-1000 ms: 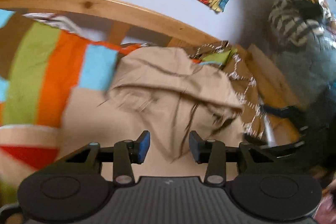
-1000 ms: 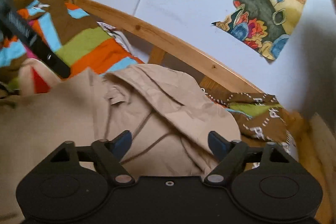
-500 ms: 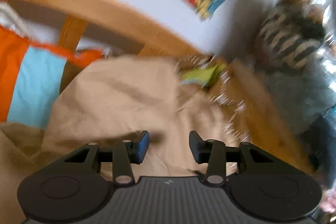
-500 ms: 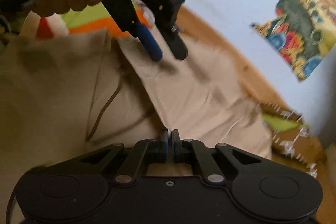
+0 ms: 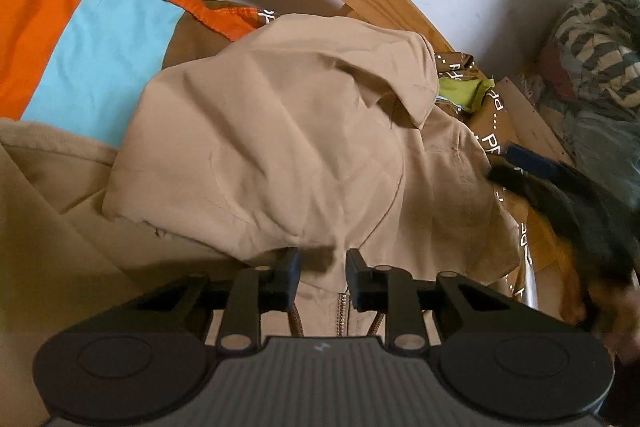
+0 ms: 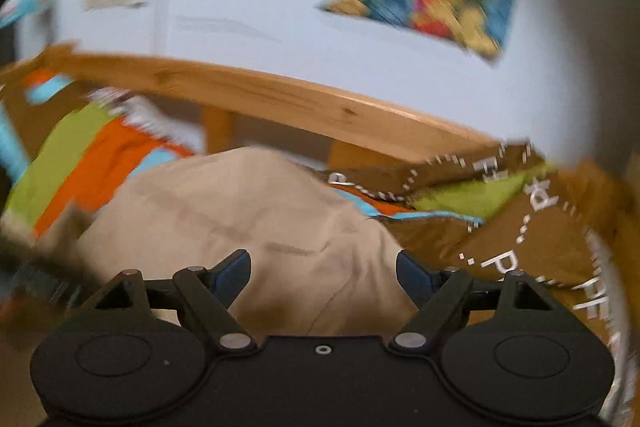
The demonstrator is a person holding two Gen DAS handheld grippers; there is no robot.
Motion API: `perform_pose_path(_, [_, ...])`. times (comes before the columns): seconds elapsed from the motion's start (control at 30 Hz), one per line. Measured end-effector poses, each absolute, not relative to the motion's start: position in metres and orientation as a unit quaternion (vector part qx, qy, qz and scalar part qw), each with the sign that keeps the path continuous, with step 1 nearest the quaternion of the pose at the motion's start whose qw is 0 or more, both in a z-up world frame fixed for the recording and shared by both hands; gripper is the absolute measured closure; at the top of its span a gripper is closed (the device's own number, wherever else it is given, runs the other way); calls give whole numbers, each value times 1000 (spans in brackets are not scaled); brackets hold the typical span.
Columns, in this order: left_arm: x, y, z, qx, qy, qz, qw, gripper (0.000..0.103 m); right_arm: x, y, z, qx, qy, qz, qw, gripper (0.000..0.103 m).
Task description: Fold large clothes
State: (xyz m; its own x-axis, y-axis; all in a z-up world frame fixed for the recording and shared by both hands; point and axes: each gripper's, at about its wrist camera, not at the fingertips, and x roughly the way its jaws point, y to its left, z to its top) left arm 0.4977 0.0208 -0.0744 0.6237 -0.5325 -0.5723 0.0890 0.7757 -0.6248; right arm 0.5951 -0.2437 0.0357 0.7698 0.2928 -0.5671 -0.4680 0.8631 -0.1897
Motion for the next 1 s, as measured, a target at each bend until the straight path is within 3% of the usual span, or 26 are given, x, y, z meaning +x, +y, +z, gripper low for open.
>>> perform_pose_path(0.03, [497, 21, -74, -283, 395, -180, 855, 75, 607, -240, 31, -155, 282, 193, 927, 29])
perform_pose_path(0.07, [496, 20, -74, -285, 398, -179, 854, 75, 613, -238, 27, -155, 291, 183, 926, 56])
perform_pose_path(0.1, [496, 19, -74, -285, 402, -176, 852, 75, 617, -235, 24, -157, 300, 177, 924, 95])
perform_pose_path(0.13, [497, 17, -75, -285, 405, -175, 851, 75, 616, -234, 21, -159, 304, 168, 924, 100])
perform_pose_path(0.3, [495, 7, -74, -264, 403, -160, 861, 75, 558, -248, 37, -174, 212, 194, 942, 102])
perform_pose_path(0.5, [473, 9, -75, -269, 406, -133, 863, 75, 430, -267, 40, -247, 87, 226, 938, 102])
perform_pose_path(0.73, [441, 25, -88, -324, 420, -97, 842, 75, 322, -281, -21, -323, 121, 247, 906, 101])
perform_pose_path(1.0, [335, 63, -91, -312, 427, -122, 840, 73, 294, -321, -40, -206, 243, 219, 922, 93])
